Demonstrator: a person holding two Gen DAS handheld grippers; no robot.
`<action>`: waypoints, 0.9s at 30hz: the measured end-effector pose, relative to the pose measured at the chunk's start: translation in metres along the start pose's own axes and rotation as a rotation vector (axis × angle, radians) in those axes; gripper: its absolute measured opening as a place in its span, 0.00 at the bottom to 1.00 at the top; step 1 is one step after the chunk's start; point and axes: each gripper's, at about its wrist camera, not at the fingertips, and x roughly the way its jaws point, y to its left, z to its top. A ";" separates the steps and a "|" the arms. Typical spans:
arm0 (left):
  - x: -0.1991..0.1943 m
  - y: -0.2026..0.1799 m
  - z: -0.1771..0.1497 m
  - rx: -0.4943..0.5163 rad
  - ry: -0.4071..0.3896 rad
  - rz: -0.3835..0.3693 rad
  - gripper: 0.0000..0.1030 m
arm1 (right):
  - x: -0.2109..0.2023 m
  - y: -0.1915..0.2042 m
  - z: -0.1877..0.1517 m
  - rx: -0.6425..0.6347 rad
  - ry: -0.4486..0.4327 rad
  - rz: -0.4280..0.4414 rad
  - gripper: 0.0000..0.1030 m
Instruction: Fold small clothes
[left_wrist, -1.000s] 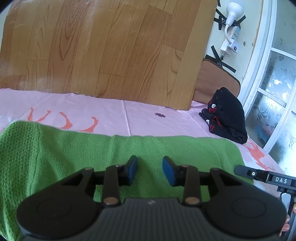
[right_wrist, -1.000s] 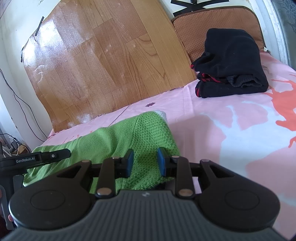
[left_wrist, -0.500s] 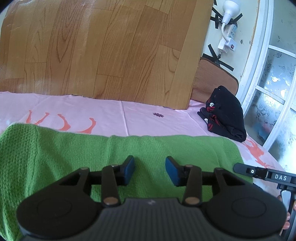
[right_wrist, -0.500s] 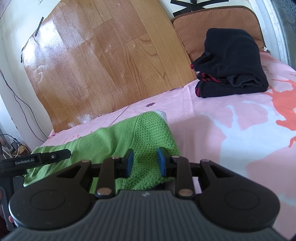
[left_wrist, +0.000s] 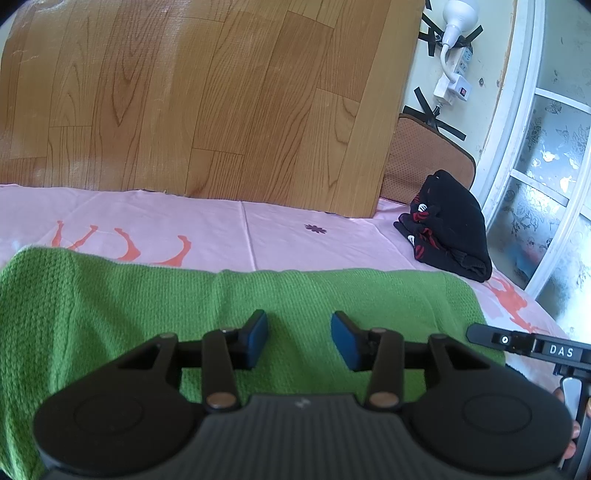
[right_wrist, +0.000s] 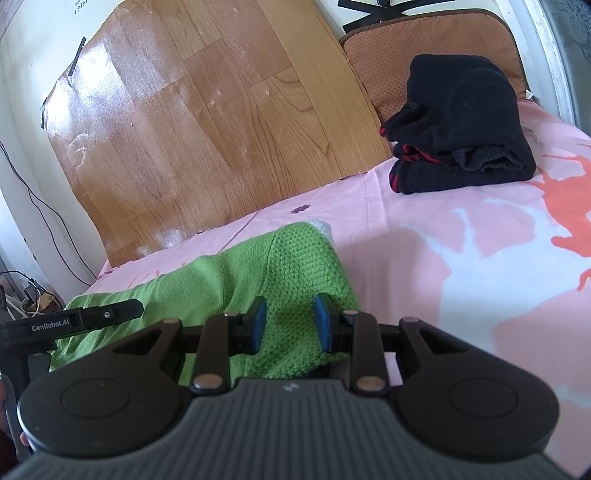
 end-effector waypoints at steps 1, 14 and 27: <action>0.000 0.000 0.000 -0.001 0.000 0.000 0.39 | 0.000 0.000 0.000 0.001 0.000 0.001 0.31; 0.000 -0.001 0.000 0.000 0.000 0.002 0.40 | 0.000 -0.001 0.000 0.005 -0.001 0.003 0.31; 0.000 -0.001 0.000 0.005 0.000 0.003 0.42 | 0.000 -0.001 0.000 0.007 -0.001 0.003 0.31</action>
